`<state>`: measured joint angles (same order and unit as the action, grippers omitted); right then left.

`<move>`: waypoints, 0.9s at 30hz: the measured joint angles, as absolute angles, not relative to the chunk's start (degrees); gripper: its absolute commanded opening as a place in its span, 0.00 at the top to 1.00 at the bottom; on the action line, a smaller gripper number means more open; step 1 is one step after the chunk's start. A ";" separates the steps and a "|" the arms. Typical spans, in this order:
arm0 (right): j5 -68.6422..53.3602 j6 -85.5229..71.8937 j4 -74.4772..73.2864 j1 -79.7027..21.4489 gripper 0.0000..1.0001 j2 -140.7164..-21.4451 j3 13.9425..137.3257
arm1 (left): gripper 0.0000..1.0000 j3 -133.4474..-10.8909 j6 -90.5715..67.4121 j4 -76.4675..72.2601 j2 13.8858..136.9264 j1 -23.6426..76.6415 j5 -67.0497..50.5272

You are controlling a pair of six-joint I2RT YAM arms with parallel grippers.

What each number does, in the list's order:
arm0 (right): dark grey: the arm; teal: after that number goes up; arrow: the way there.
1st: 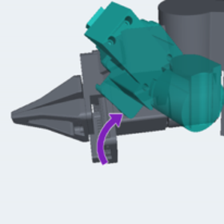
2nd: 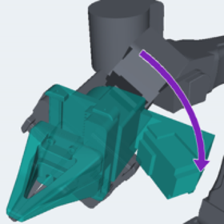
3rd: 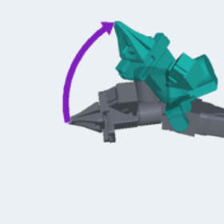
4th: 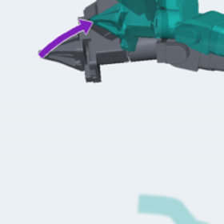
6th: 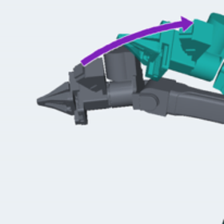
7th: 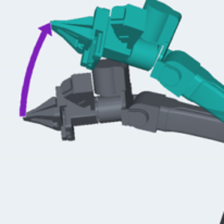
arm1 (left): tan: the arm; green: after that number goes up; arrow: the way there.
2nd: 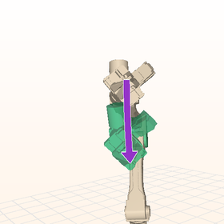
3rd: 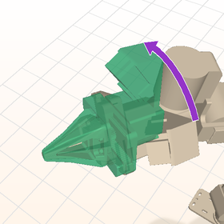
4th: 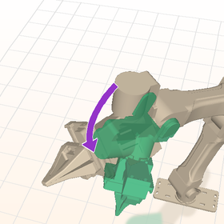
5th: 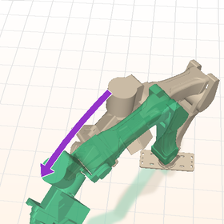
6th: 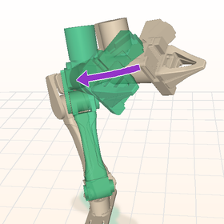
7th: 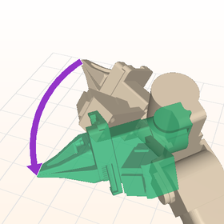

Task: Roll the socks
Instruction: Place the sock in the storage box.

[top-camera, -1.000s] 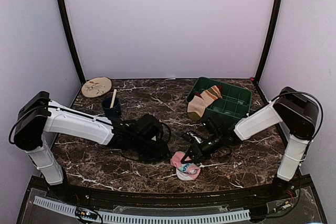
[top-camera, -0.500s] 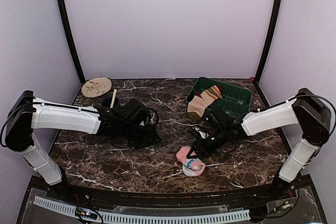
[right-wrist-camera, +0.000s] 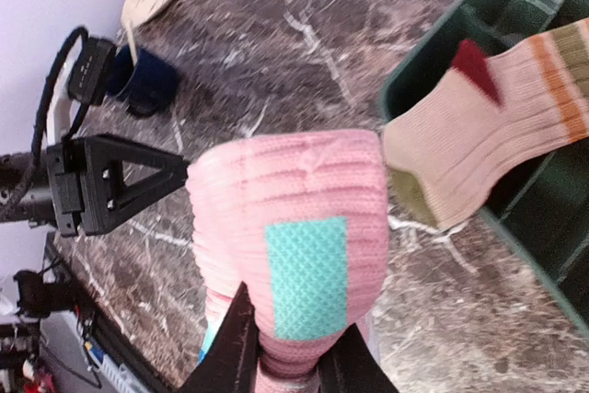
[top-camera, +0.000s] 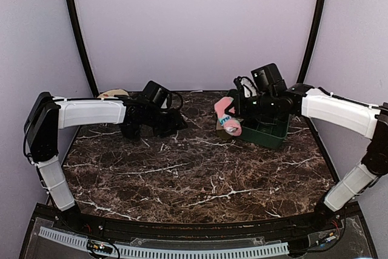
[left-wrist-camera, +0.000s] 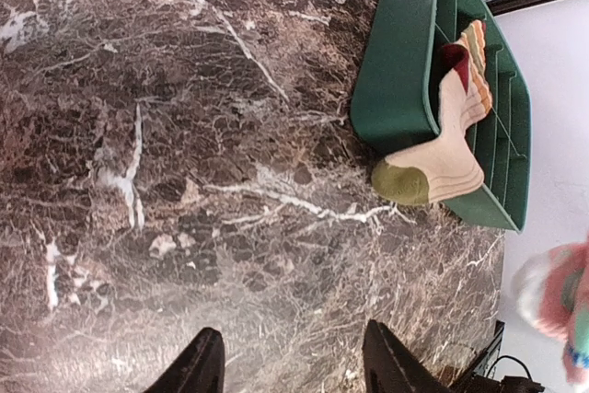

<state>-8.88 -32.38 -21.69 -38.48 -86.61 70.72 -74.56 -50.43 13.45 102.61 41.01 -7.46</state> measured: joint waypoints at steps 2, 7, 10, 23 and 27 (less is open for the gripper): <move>-4.34 -30.83 -22.50 -37.01 1.00 -86.02 72.51 | 0.46 -76.18 -49.71 13.30 104.40 39.99 -8.23; 7.88 -26.87 -23.03 -34.70 1.00 -85.47 73.87 | 0.46 -77.43 -48.93 12.10 108.51 38.87 -10.55; 14.33 -25.39 -22.98 -33.43 1.00 -85.49 73.87 | 0.46 -77.73 -48.71 11.66 110.19 38.83 -11.64; 30.85 -28.14 -22.11 -31.05 1.00 -94.15 73.87 | 0.46 -82.13 -47.75 8.10 114.34 38.09 -13.10; 31.59 -31.09 -21.56 -30.15 1.00 -96.55 73.38 | 0.46 -82.15 -47.77 7.22 114.63 38.02 -13.37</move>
